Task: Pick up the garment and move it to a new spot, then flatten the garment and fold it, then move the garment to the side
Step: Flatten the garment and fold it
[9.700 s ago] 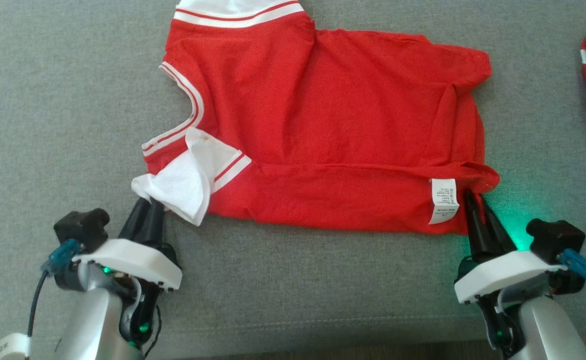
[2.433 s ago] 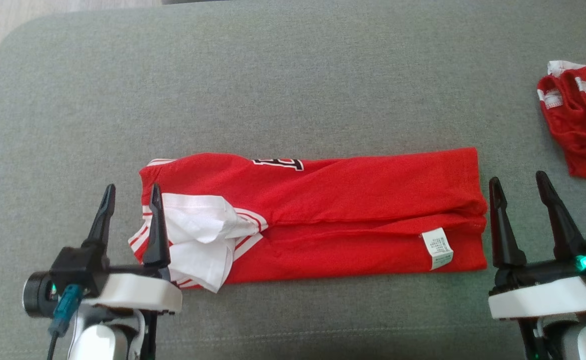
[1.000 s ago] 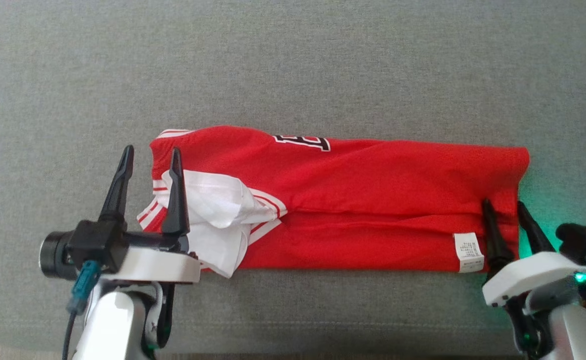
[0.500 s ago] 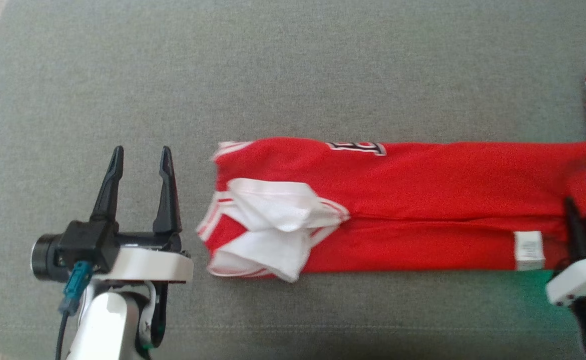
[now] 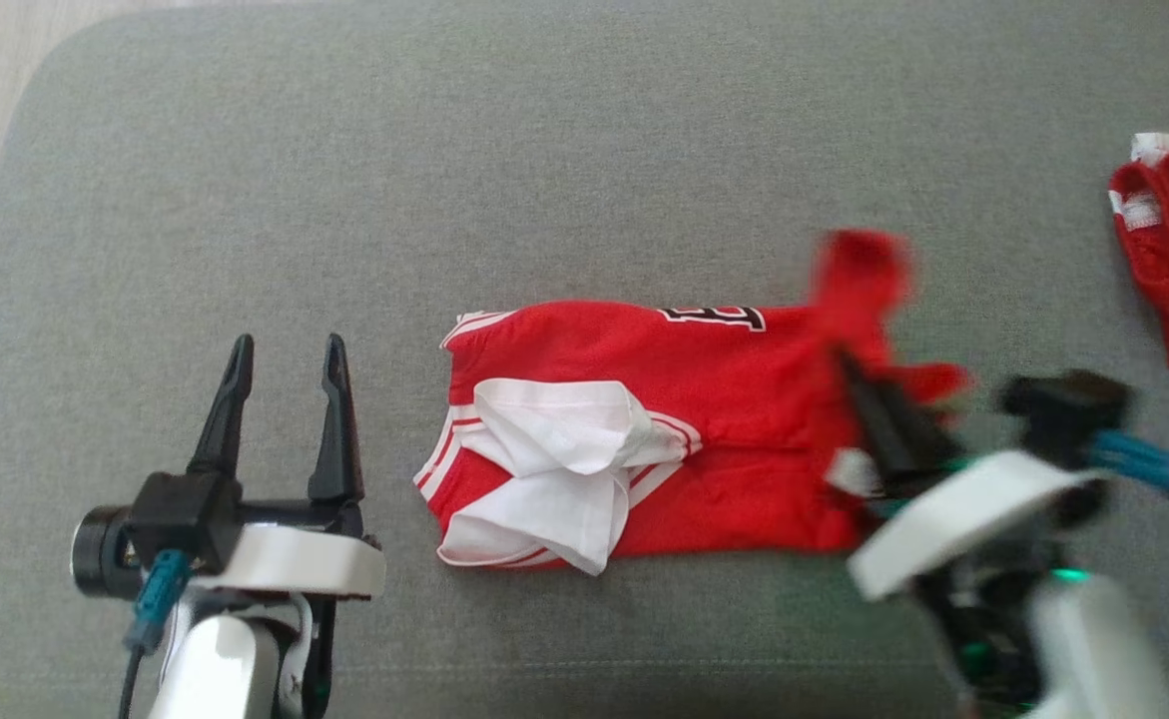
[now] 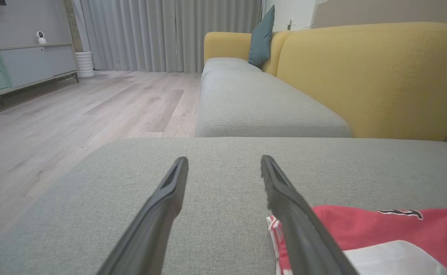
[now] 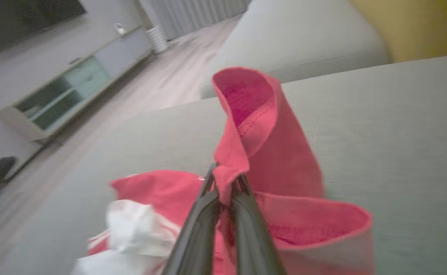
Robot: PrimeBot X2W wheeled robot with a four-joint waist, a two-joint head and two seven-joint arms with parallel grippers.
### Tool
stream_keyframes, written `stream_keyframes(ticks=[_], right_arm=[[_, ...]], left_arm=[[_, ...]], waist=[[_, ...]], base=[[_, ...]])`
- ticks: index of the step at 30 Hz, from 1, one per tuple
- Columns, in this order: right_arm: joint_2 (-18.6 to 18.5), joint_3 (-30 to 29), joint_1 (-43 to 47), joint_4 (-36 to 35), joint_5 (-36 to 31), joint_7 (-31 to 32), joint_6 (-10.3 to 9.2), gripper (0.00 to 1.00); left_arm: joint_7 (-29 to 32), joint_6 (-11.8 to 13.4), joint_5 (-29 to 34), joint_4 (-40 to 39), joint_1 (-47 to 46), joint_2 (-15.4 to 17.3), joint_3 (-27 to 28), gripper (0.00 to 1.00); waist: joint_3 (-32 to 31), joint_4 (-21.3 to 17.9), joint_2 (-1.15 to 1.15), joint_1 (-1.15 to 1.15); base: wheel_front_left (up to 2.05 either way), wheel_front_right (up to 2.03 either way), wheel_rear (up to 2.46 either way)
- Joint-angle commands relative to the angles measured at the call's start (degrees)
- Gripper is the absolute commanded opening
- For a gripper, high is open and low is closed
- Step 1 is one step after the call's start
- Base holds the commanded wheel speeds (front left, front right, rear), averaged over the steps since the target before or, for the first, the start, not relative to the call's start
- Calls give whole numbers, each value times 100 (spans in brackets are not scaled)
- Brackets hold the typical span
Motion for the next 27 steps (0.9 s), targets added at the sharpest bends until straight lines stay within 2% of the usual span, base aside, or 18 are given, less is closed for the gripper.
stream_keyframes(ticks=[1,5,10,17,20,21,22,23,27], right_arm=[[74,560,-396,-181,233,-56,20,0],[111,1672,-731,189,1158,-558,20,0],[113,2713,-1207,984,1838,-1174,20,0],[114,3453,-1889,2075,2324,-1767,20,0],[114,3679,-2063,2242,2557,-1906,20,0],[114,3772,-2143,2329,2656,-1991,20,3],[114,3890,-2229,2415,2732,-2049,20,38],[114,3977,-2289,2495,2858,-2115,20,100],[114,4239,-2624,2803,2952,-2471,20,100]], left_arm=[[-70,1,-33,-155,-148,55,159,100],[-66,-21,-43,-144,-184,29,42,100],[-63,-56,-72,-67,-264,8,-63,100],[-66,-47,-97,3,-377,-9,-103,100],[-67,-43,-100,17,-402,-15,-121,100],[-67,-40,-101,26,-413,-18,-128,100],[-67,-37,-102,34,-424,-20,-135,100],[-67,-34,-103,42,-439,-23,-141,100],[-68,-26,-100,73,-490,-31,-175,100]], waist=[[1,25,0,0],[69,170,0,0],[212,391,0,0],[421,551,0,0],[463,571,0,0],[477,574,0,0],[494,577,0,0],[509,579,0,0],[546,580,0,0]], base=[[0,0,0],[0,0,0],[0,0,0],[0,0,0],[0,0,0],[0,0,0],[0,0,0],[0,0,0],[0,0,0]])
